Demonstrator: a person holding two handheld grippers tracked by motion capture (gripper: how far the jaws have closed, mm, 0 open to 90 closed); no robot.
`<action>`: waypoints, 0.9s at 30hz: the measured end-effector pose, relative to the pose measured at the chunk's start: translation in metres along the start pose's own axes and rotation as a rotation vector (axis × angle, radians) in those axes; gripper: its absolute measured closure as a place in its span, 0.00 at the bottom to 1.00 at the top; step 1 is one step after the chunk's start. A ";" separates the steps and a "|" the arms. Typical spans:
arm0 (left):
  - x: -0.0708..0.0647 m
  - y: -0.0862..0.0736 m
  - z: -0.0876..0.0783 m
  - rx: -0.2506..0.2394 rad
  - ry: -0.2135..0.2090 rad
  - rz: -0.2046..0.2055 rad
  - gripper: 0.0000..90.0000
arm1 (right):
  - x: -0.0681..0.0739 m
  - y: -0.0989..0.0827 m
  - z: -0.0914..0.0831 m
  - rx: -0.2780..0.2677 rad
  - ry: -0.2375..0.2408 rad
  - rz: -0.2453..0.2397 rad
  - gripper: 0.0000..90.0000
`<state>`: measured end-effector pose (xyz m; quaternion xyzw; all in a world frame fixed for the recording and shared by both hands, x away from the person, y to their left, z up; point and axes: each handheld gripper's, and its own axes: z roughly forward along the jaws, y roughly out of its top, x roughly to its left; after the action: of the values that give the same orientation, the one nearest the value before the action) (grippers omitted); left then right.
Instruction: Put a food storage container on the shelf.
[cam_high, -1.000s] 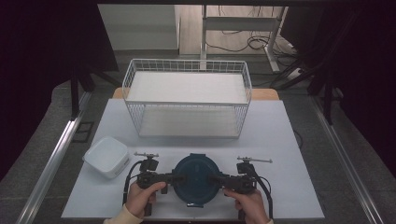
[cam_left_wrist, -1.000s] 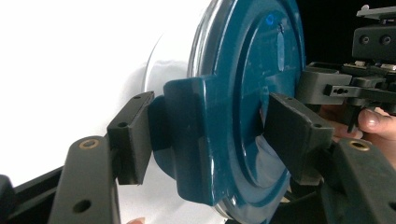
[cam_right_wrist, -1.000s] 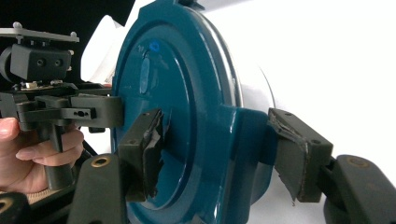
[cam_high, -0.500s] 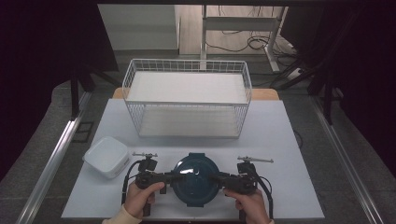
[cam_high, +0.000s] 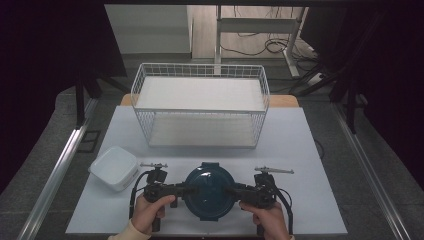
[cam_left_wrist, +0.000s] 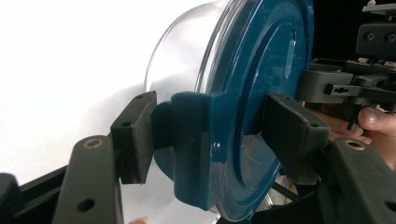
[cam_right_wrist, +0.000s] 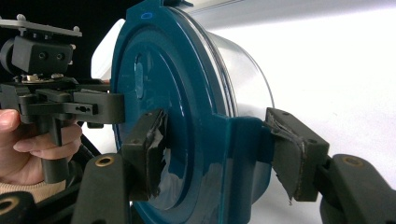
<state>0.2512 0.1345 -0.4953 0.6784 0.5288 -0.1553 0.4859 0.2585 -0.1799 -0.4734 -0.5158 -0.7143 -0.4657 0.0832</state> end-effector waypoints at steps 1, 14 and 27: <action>-0.001 0.000 -0.001 0.000 0.002 0.001 0.42 | 0.001 0.000 0.000 -0.002 0.001 -0.002 0.45; -0.007 0.010 -0.008 -0.006 0.004 0.026 0.42 | 0.007 0.010 -0.003 0.000 0.004 -0.026 0.45; -0.023 0.048 -0.017 -0.034 0.029 0.072 0.42 | 0.012 0.046 -0.010 -0.035 0.028 -0.066 0.45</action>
<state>0.2784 0.1371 -0.4470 0.6906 0.5137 -0.1190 0.4951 0.2869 -0.1778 -0.4343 -0.4867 -0.7214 -0.4878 0.0688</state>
